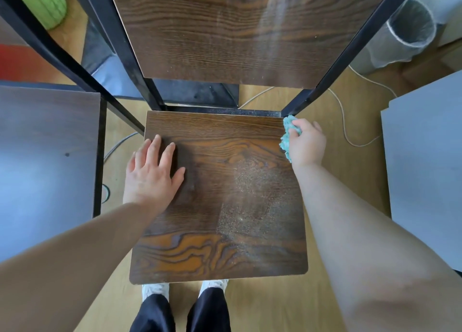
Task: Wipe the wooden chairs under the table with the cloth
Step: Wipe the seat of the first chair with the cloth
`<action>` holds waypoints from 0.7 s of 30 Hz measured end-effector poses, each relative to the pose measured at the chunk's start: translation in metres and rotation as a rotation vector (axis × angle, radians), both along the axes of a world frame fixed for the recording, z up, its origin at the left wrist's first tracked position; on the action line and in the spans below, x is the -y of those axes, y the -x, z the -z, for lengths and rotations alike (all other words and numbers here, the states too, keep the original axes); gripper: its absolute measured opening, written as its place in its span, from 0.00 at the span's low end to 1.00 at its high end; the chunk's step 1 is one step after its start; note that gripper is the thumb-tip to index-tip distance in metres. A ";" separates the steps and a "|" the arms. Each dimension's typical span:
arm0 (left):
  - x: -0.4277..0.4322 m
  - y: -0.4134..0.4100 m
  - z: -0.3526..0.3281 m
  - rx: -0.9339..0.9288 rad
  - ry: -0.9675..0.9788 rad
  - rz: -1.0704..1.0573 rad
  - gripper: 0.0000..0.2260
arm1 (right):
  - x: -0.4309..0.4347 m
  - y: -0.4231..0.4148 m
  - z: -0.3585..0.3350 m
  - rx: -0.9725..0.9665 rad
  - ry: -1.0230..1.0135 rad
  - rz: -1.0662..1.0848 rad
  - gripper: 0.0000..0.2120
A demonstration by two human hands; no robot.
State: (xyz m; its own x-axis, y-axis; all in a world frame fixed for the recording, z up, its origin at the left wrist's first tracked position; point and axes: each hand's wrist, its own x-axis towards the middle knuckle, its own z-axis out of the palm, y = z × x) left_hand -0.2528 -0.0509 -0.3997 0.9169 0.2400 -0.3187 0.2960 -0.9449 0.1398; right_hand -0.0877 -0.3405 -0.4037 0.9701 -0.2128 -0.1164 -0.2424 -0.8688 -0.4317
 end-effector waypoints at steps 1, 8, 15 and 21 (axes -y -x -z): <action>0.001 0.000 0.000 0.004 0.004 0.006 0.29 | -0.001 0.000 0.000 -0.001 0.012 -0.008 0.12; 0.012 0.000 0.001 -0.004 0.003 0.028 0.29 | -0.005 0.000 0.000 -0.001 0.025 -0.016 0.12; 0.027 -0.007 -0.002 -0.022 -0.011 0.068 0.31 | -0.004 -0.004 -0.002 -0.045 0.054 -0.036 0.12; 0.041 -0.015 -0.001 0.002 -0.020 0.105 0.30 | -0.003 -0.003 -0.004 -0.030 0.058 -0.050 0.10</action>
